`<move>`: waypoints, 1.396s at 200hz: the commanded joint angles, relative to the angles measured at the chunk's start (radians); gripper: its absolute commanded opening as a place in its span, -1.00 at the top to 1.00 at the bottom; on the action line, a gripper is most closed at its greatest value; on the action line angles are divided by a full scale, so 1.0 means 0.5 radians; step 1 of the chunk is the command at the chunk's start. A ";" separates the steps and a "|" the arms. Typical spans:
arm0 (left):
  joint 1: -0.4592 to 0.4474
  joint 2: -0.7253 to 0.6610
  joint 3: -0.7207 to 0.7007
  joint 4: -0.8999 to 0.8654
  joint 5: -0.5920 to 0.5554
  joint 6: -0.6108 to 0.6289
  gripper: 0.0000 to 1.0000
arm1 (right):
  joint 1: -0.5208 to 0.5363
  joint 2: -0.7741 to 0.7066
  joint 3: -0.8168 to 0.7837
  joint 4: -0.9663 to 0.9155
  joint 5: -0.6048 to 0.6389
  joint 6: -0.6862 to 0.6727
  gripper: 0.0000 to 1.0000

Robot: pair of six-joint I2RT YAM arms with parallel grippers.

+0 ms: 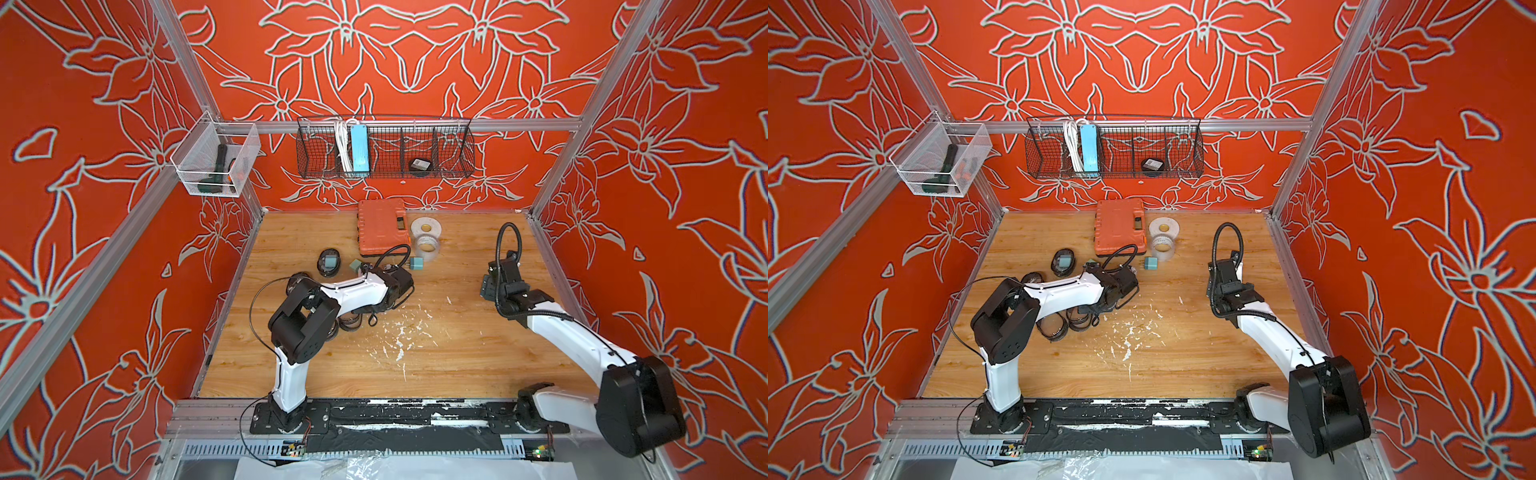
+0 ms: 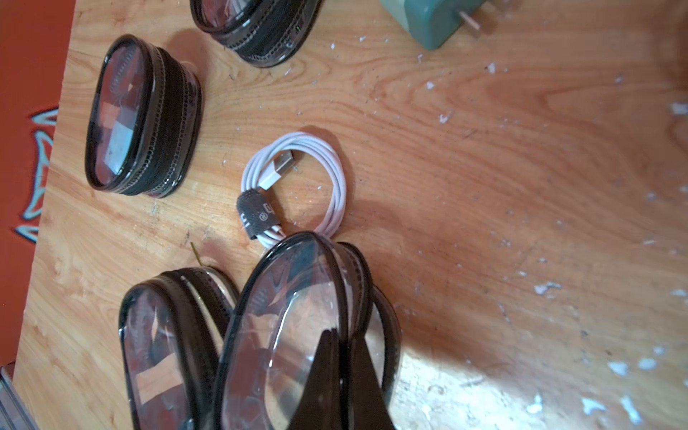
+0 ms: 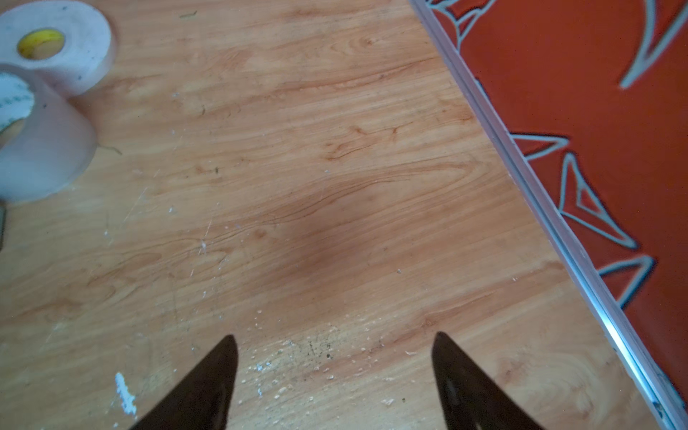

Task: Pack away charging kits
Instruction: Pick up the storage bag at the center of the board, then pick up the charging cable from the center of the board.

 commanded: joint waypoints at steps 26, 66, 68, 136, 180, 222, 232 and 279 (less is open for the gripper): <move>0.000 -0.316 -0.113 0.068 0.040 0.108 1.00 | 0.176 0.266 0.291 0.005 -0.629 0.118 -0.29; 0.000 -0.543 -0.265 0.174 0.115 0.202 1.00 | 0.496 0.656 0.659 0.046 -0.813 0.288 -0.29; -0.001 -0.556 -0.273 0.180 0.118 0.208 1.00 | 0.506 0.681 0.676 0.050 -0.826 0.285 -0.27; 0.003 -0.827 -0.482 0.231 0.191 0.271 1.00 | 0.672 1.606 1.756 -0.241 -0.706 -0.169 0.17; 0.003 -0.893 -0.480 0.216 0.193 0.291 1.00 | 0.682 1.993 2.187 -0.436 -0.775 -0.238 0.19; 0.014 -0.907 -0.477 0.221 0.190 0.303 1.00 | 0.701 2.121 2.275 -0.496 -0.815 -0.222 0.23; 0.021 -0.903 -0.474 0.226 0.192 0.305 1.00 | 0.710 2.114 2.234 -0.471 -0.837 -0.199 0.24; 0.034 -0.889 -0.471 0.241 0.200 0.310 1.00 | 0.778 2.025 2.054 -0.551 -0.662 0.022 0.25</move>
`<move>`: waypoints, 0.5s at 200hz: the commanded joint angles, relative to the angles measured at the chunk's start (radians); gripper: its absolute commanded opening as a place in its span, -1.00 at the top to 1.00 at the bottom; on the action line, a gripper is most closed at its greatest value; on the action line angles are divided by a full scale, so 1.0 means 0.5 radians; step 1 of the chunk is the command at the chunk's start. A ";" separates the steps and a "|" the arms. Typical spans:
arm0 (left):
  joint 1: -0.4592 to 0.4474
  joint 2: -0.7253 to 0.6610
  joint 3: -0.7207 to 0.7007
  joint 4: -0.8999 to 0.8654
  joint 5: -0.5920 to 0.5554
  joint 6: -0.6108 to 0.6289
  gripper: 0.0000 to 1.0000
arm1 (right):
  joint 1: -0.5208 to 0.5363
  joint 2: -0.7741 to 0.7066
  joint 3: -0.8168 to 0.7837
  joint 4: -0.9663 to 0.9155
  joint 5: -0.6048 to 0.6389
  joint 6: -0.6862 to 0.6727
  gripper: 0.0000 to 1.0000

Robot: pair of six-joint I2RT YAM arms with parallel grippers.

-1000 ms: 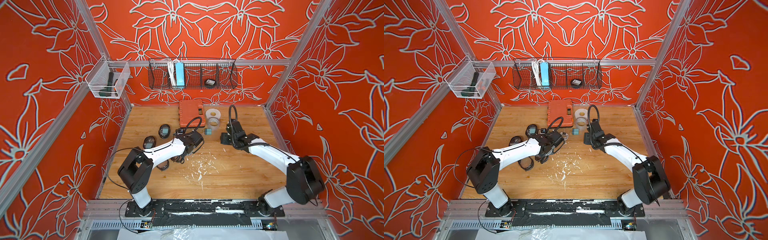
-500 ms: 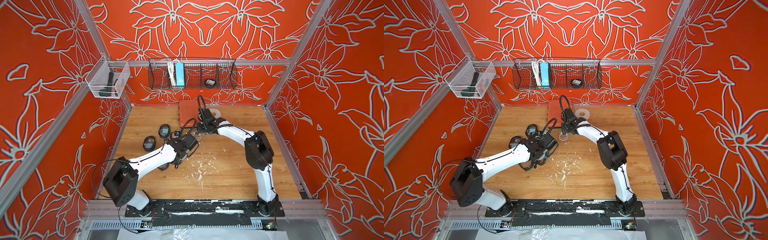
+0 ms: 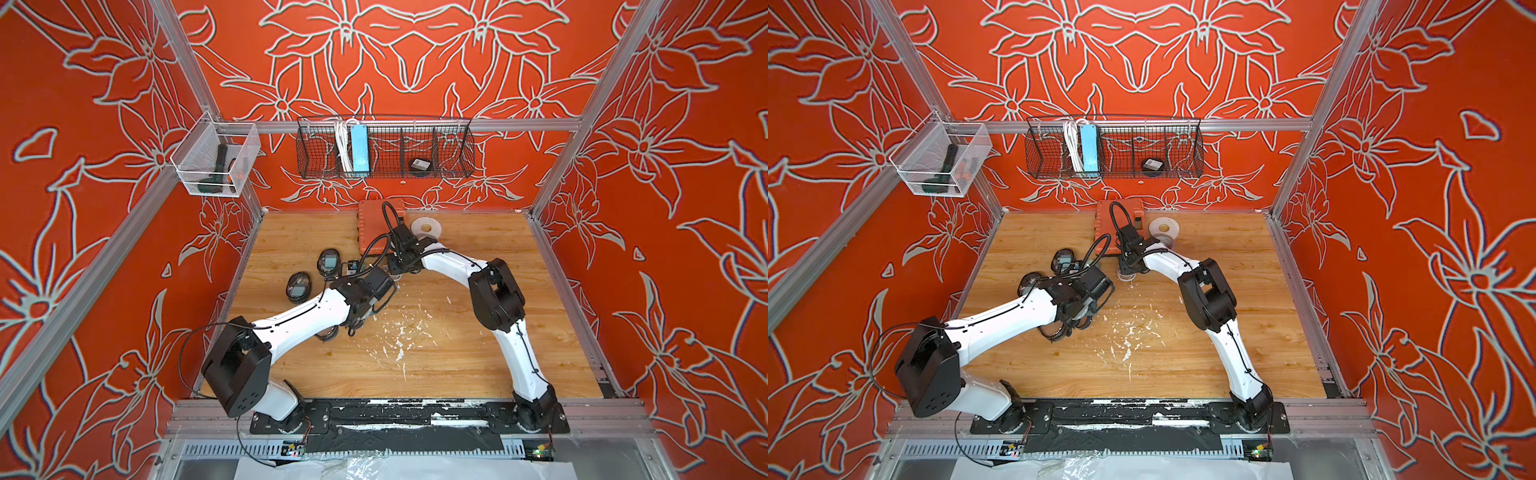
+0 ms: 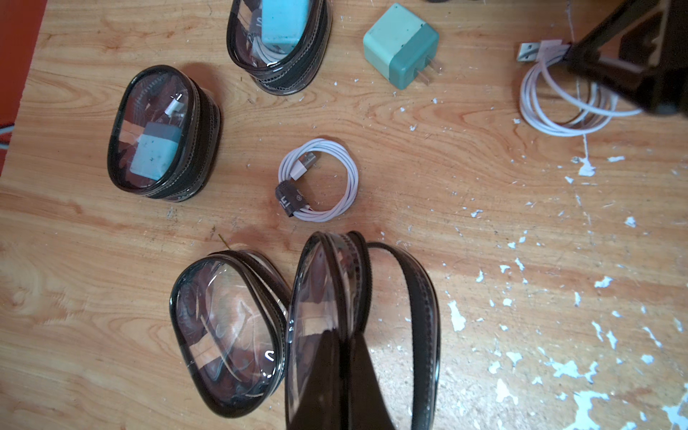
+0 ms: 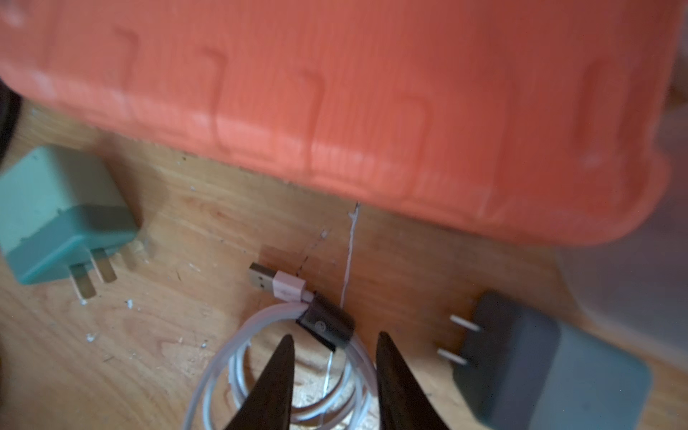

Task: Pack away charging kits
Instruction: Pick up the charging cable from the center of the board.

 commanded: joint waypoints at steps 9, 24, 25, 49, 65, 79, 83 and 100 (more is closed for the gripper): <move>0.015 -0.018 0.008 0.010 -0.005 0.012 1.00 | 0.044 -0.098 -0.165 -0.137 0.097 0.225 0.25; 0.018 -0.023 -0.001 0.021 -0.002 0.012 1.00 | 0.063 -0.147 -0.272 -0.096 0.065 0.298 0.25; 0.018 -0.022 -0.001 0.021 -0.002 0.012 1.00 | 0.065 -0.149 -0.279 -0.095 0.064 0.302 0.25; 0.018 -0.019 -0.010 0.031 0.007 0.007 1.00 | 0.124 -0.234 -0.407 -0.026 0.063 0.341 0.25; 0.021 -0.017 -0.016 0.036 0.011 0.008 1.00 | 0.154 -0.260 -0.415 -0.017 0.115 0.318 0.22; 0.021 -0.018 -0.019 0.036 0.016 0.006 1.00 | 0.155 -0.230 -0.345 -0.077 0.182 0.303 0.20; 0.021 -0.021 -0.022 0.034 0.017 0.006 1.00 | 0.155 -0.214 -0.311 -0.111 0.219 0.302 0.18; 0.021 -0.035 -0.034 0.033 0.016 0.003 1.00 | 0.150 -0.086 -0.119 -0.265 0.365 0.273 0.12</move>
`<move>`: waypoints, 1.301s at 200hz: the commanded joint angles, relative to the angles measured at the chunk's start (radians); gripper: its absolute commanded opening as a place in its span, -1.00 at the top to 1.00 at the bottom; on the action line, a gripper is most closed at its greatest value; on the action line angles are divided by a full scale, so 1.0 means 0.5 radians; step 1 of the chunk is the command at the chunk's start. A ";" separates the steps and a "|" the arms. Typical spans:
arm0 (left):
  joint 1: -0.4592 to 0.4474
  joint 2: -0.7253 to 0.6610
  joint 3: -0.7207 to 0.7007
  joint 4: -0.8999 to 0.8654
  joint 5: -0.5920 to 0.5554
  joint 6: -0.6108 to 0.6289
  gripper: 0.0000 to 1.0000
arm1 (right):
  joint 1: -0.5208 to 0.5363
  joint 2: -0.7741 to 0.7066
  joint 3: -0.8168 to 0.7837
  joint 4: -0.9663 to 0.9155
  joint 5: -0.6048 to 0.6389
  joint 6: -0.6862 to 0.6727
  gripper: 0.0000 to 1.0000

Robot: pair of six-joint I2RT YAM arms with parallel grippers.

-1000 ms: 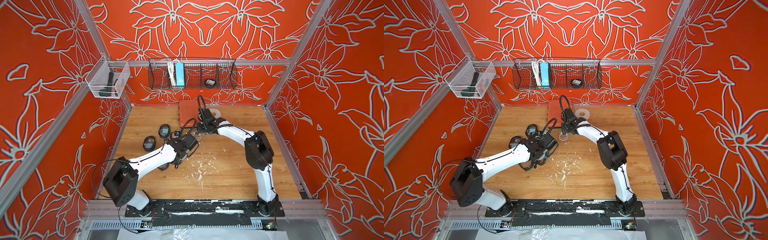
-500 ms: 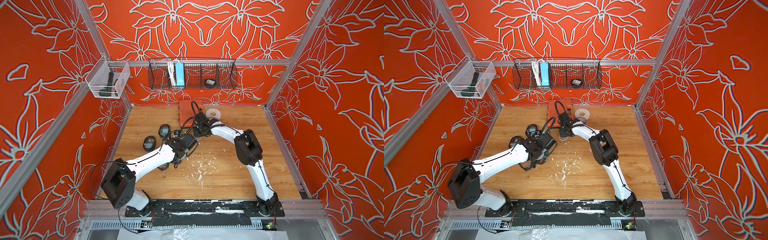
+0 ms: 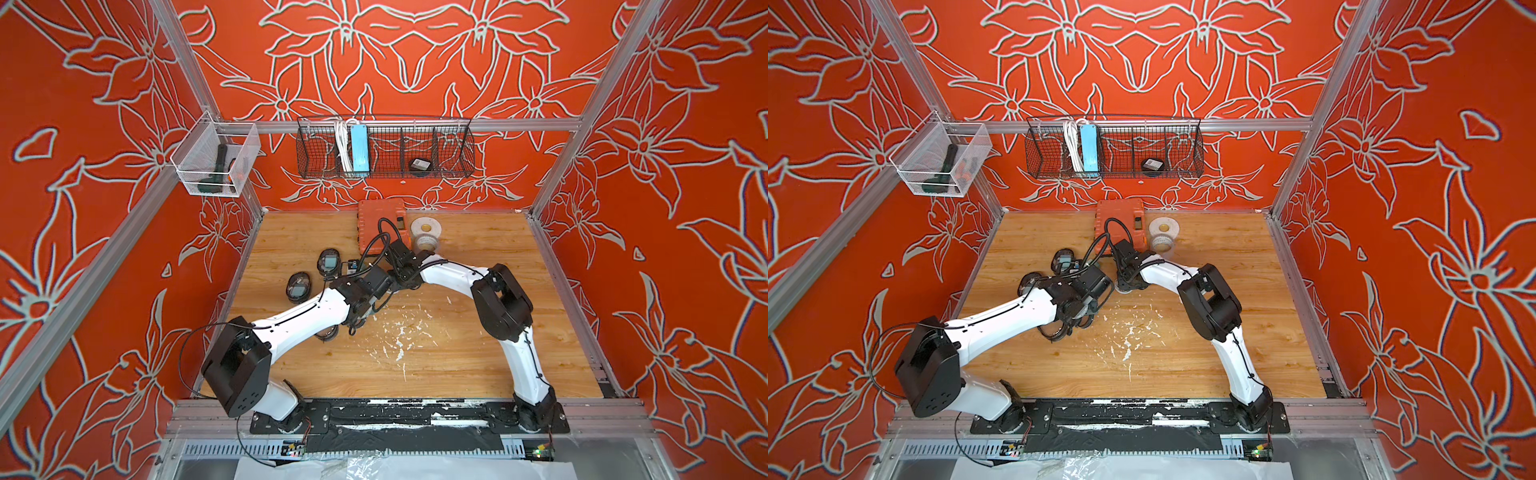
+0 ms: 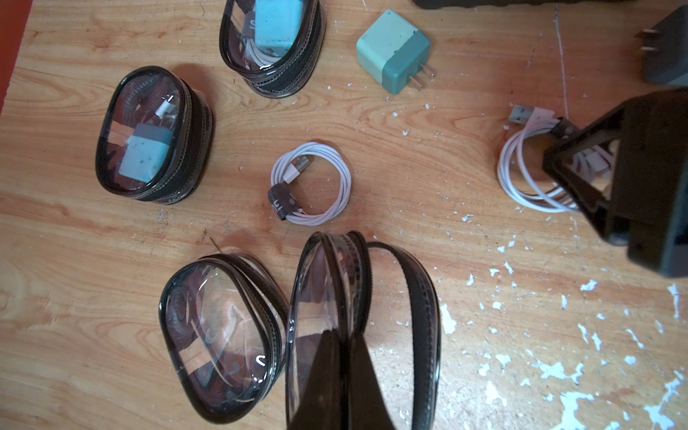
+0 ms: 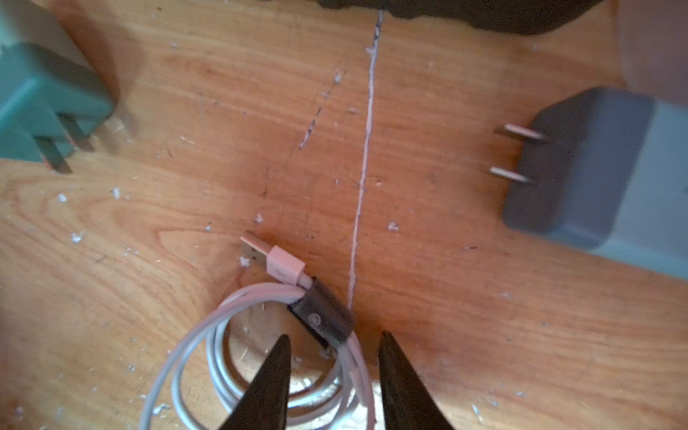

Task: Pack away charging kits
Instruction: Pick up the charging cable from the center of the board.

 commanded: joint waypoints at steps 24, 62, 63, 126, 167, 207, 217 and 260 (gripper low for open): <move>0.013 -0.067 -0.041 -0.017 -0.012 0.002 1.00 | 0.008 0.339 0.492 -0.386 0.293 -0.074 0.13; 0.016 -0.096 -0.038 -0.024 -0.013 0.009 1.00 | 0.008 0.475 0.625 -0.463 0.291 -0.116 0.32; 0.016 -0.095 -0.038 -0.023 -0.013 0.009 1.00 | 0.007 0.473 0.622 -0.463 0.290 -0.117 0.33; 0.034 -0.080 0.036 -0.037 0.119 0.030 1.00 | 0.005 0.221 0.371 -0.392 0.273 -0.069 0.88; 0.080 -0.090 0.270 -0.051 0.487 0.070 1.00 | -0.001 -0.176 0.027 -0.290 0.232 -0.013 1.00; 0.077 0.059 0.405 0.067 0.408 0.078 1.00 | -0.081 -0.670 -0.530 -0.167 0.278 0.158 1.00; 0.078 0.065 0.375 0.142 0.425 0.067 1.00 | -0.118 -0.809 -0.688 -0.137 0.290 0.211 1.00; 0.030 -0.084 0.052 0.640 0.394 0.153 1.00 | -0.217 -1.383 -1.185 -0.134 0.453 0.404 1.00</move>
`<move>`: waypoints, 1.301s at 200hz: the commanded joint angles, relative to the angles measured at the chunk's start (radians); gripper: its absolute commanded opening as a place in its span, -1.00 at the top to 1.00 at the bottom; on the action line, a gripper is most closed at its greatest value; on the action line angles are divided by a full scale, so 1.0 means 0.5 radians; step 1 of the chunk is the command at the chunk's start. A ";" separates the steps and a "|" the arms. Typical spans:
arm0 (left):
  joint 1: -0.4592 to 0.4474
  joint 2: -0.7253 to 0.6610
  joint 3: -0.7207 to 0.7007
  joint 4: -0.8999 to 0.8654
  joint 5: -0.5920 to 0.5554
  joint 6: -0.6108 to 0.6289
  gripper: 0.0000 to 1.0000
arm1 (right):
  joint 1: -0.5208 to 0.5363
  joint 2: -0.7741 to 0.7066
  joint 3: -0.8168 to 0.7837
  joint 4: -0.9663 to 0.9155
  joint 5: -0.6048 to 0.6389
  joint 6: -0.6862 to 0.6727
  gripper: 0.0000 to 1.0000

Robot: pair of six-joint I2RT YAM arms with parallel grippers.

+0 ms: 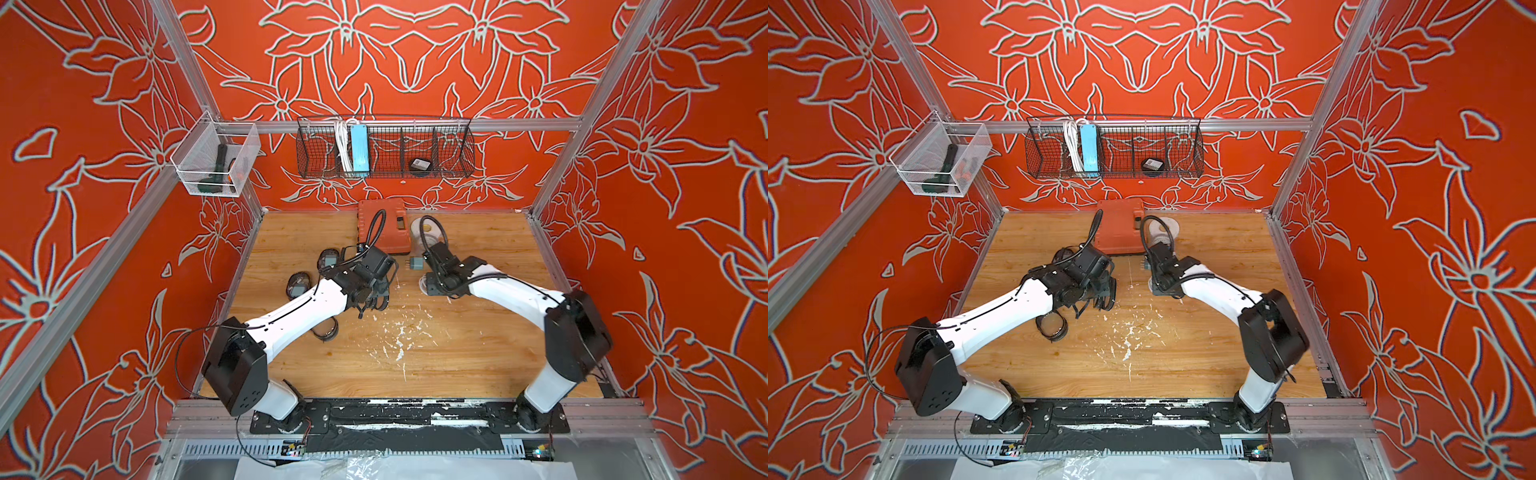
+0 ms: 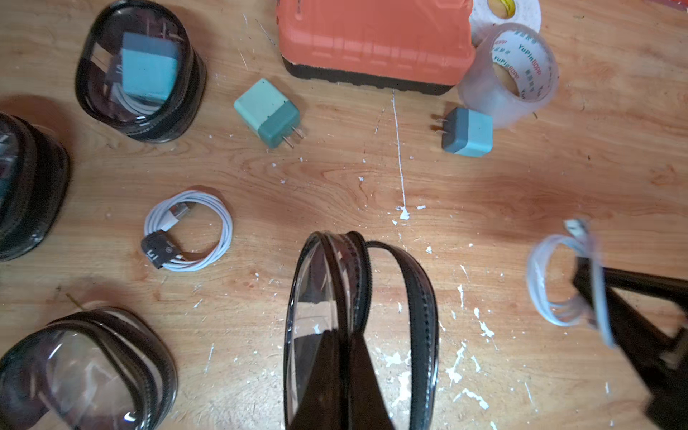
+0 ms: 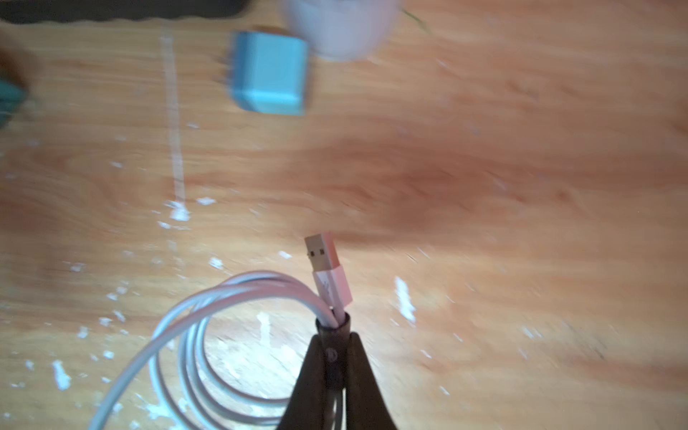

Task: Pack away charging kits
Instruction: Pick up the charging cable from the center of the board, then place the charging cable in the storage bag.

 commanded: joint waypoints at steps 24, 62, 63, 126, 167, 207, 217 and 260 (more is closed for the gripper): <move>-0.110 -0.132 -0.190 0.390 -0.178 0.138 1.00 | 0.000 -0.463 -0.304 -0.027 0.132 0.250 1.00; -0.162 -0.118 -0.202 0.510 -0.077 0.237 1.00 | 0.023 -0.963 -0.557 0.109 0.043 0.299 1.00; -0.164 -0.118 -0.205 0.516 -0.071 0.238 1.00 | 0.024 -0.975 -0.565 0.117 0.034 0.299 1.00; -0.225 -0.018 -0.197 0.608 0.055 0.297 1.00 | 0.132 -1.106 -0.608 0.231 -0.213 0.258 1.00; -0.225 0.001 -0.206 0.654 0.128 0.316 1.00 | 0.231 -0.864 -0.577 0.382 -0.277 0.232 1.00; -0.225 0.018 -0.231 0.728 0.231 0.331 1.00 | 0.236 -0.778 -0.493 0.355 -0.225 0.193 1.00; -0.225 0.007 -0.244 0.751 0.253 0.332 1.00 | 0.235 -0.766 -0.527 0.406 -0.233 0.207 1.00; -0.225 -0.063 -0.287 0.795 0.256 0.347 1.00 | 0.235 -0.589 -0.495 0.480 -0.323 0.241 1.00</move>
